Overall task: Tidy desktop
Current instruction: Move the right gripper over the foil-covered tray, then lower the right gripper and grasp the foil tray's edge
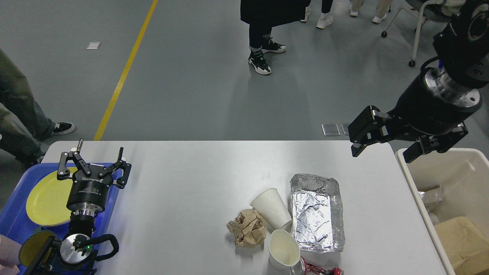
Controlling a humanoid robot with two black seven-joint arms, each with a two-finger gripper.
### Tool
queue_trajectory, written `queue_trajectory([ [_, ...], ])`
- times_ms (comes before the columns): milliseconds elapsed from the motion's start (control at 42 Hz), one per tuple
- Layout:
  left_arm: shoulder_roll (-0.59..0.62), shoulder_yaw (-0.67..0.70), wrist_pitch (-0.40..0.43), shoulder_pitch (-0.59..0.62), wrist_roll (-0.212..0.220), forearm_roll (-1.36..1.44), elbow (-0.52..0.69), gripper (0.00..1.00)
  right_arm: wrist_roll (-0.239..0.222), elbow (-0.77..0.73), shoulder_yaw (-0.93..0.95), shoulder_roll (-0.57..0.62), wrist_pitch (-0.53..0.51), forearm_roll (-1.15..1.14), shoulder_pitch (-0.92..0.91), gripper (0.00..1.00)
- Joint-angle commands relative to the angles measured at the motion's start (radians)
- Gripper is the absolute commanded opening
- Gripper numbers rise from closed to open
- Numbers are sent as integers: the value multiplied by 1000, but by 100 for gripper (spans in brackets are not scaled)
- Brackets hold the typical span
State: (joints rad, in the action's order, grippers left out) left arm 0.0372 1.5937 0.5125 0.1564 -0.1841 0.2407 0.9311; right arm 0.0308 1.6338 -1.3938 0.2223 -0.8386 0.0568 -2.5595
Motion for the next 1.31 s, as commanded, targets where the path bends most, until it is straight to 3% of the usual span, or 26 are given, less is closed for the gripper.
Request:
queue_trajectory([
  [0, 0, 0, 0, 0, 0, 0, 0, 96, 0, -3, 1, 0, 45, -2, 56, 100],
  [214, 0, 0, 0, 0, 0, 0, 0, 96, 0, -25, 27, -12, 292, -3, 295, 100],
  [357, 0, 0, 0, 0, 0, 0, 0, 96, 0, -66, 71, -64, 397, -14, 468, 100],
  [643, 0, 0, 0, 0, 0, 0, 0, 96, 0, -418, 165, -126, 418, -18, 878, 100],
  [880, 0, 0, 0, 0, 0, 0, 0, 96, 1, -638, 170, -202, 434, -31, 1094, 100],
  [1071, 0, 0, 0, 0, 0, 0, 0, 96, 0, -721, 170, -212, 542, -66, 1217, 100],
  [1285, 0, 0, 0, 0, 0, 0, 0, 96, 0, -724, 165, -202, 559, -83, 1228, 100],
])
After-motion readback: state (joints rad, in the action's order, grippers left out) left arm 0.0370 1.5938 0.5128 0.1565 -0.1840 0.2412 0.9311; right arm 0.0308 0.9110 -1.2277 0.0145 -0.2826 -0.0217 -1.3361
